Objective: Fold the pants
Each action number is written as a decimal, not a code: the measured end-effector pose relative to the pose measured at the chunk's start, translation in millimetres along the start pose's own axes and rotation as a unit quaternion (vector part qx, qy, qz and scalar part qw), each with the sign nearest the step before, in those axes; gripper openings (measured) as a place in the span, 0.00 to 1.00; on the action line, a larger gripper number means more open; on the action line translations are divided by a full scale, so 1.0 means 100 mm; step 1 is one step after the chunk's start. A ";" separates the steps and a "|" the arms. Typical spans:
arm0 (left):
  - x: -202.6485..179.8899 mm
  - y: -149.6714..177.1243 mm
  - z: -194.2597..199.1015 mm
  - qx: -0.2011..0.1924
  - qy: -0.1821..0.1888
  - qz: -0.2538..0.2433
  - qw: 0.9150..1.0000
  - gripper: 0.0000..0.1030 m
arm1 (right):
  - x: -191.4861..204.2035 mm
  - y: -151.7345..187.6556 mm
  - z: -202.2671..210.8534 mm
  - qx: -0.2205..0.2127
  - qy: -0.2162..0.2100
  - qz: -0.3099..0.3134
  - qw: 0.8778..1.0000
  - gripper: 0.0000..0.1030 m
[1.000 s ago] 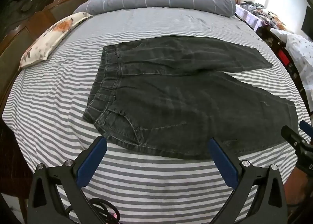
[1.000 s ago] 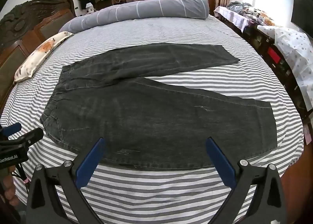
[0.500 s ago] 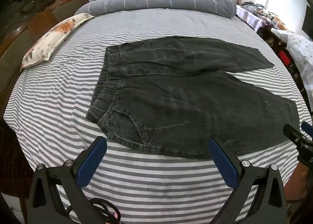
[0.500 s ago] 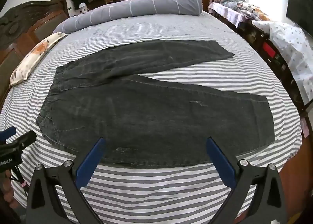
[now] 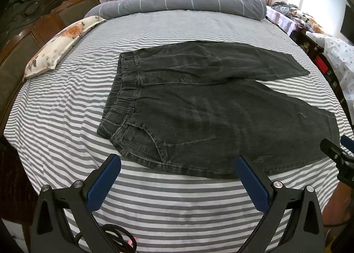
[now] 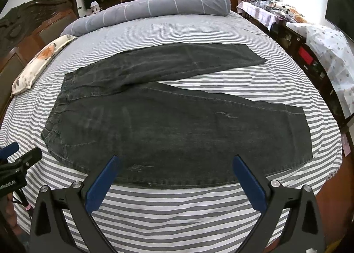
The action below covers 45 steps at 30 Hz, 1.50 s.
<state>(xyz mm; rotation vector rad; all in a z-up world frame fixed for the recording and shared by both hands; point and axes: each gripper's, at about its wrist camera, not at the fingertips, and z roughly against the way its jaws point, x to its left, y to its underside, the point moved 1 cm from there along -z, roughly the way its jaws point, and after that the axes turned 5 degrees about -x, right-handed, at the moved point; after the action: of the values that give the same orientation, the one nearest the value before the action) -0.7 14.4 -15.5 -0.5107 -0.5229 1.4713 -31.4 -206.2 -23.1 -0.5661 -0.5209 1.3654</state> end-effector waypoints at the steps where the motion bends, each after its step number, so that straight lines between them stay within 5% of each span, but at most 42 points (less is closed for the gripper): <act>1: 0.00 0.00 0.00 -0.002 -0.002 -0.001 1.000 0.99 | 0.01 0.00 0.00 -0.001 0.000 0.002 1.000 0.98; 18: -0.05 0.04 0.00 -0.032 0.008 -0.005 0.999 0.99 | 0.06 0.02 -0.01 -0.005 -0.011 0.009 1.000 0.98; 45: -0.05 0.05 -0.05 -0.011 0.011 0.003 1.000 0.99 | 0.07 0.02 -0.01 -0.005 -0.013 0.009 1.000 0.96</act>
<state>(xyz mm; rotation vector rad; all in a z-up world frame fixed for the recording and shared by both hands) -1.7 9.5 -23.0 -0.5452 -0.5214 1.4650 -31.0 -199.6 -25.3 -0.5624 -0.5448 1.3891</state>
